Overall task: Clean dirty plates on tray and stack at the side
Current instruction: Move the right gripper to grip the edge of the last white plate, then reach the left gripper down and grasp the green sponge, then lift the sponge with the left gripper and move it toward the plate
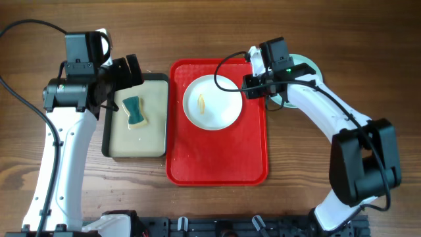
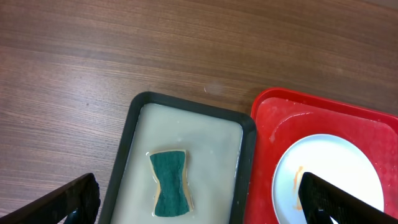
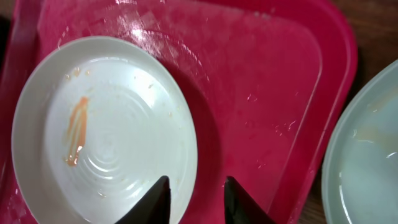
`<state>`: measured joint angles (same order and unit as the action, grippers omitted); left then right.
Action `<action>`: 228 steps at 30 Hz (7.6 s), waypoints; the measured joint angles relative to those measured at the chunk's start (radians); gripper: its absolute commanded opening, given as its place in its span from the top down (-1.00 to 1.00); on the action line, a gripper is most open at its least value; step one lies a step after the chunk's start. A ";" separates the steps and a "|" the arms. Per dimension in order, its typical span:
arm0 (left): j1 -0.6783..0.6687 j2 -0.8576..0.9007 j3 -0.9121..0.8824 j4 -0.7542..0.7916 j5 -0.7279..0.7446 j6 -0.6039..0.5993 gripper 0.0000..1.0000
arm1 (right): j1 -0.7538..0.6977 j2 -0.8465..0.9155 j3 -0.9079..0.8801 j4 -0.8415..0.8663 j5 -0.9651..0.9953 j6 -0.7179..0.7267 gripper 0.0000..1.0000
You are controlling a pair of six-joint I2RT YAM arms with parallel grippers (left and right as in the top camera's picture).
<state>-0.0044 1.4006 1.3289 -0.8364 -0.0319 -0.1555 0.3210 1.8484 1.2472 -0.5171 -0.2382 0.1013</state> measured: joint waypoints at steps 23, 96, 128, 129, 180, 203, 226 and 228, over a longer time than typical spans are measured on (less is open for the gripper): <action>0.000 0.012 -0.089 -0.066 0.023 0.000 -1.00 | 0.035 0.119 -0.004 0.070 -0.042 0.007 0.91; -0.032 -0.129 -0.224 0.116 -0.060 0.024 0.92 | 0.037 0.119 -0.003 0.047 0.034 0.006 -0.71; -0.056 -0.087 -0.224 0.163 -0.061 0.050 0.92 | 0.037 0.119 -0.003 0.050 0.044 0.099 0.92; -0.056 -0.079 -0.224 0.163 -0.061 0.050 0.92 | 0.037 0.119 -0.003 0.050 0.044 0.123 0.91; -0.056 -0.074 -0.224 0.164 -0.053 0.129 0.92 | -0.002 0.119 -0.003 0.054 -0.057 0.242 0.85; -0.056 0.023 -0.225 0.249 -0.053 0.136 0.92 | 0.022 0.119 -0.003 0.055 -0.061 0.221 0.91; -0.056 0.055 -0.057 0.136 0.015 0.137 0.92 | 0.079 0.127 -0.003 0.045 -0.128 0.154 0.70; -0.056 0.076 -0.038 0.116 0.016 0.137 0.92 | 0.094 0.127 -0.003 0.048 -0.129 0.154 0.71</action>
<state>-0.0601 1.4765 1.2907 -0.7208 -0.0162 -0.0189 0.4149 1.9755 1.2442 -0.4694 -0.3668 0.2558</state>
